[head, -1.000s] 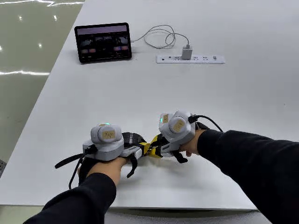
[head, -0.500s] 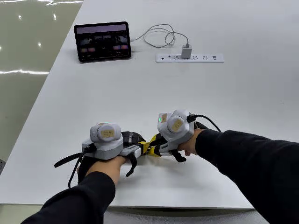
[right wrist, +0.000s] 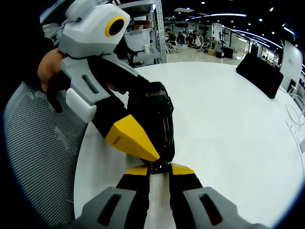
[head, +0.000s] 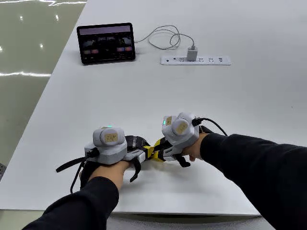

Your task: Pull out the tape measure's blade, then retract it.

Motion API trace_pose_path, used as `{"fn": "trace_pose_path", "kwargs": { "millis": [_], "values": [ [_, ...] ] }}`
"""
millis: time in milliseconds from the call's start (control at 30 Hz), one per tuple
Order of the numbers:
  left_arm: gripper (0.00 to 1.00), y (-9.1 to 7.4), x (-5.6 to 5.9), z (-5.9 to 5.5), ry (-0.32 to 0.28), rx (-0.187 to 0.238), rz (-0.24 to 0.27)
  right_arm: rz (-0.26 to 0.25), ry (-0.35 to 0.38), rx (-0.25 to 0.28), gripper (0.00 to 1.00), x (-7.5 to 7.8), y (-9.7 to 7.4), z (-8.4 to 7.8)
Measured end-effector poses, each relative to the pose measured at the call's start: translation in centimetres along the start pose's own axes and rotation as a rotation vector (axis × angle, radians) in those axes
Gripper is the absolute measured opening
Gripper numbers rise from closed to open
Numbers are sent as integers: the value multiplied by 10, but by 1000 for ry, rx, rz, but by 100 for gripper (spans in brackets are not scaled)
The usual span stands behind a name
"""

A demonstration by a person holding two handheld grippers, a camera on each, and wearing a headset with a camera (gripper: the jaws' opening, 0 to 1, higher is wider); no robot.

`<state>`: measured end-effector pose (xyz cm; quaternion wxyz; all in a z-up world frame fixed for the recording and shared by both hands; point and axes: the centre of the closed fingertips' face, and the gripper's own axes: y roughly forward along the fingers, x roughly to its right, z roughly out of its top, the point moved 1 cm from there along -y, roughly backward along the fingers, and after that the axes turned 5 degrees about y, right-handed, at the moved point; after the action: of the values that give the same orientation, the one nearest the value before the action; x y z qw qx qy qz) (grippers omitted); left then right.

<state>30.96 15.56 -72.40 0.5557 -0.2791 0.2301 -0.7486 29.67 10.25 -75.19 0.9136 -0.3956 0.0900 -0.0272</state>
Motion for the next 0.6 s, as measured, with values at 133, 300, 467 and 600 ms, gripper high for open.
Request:
{"fn": "trace_pose_path", "kwargs": {
  "millis": [133,300,467,600],
  "values": [
    [59,0,0,0,0,-1,0,1,7,4,11,0,0,0],
    [59,0,0,0,1,-1,0,2,8,3,11,-1,0,0],
    [59,0,0,0,1,0,0,1,9,6,11,-1,0,0],
    [59,0,1,0,3,-4,-3,-9,25,11,11,-1,0,-1]
  ]
}}
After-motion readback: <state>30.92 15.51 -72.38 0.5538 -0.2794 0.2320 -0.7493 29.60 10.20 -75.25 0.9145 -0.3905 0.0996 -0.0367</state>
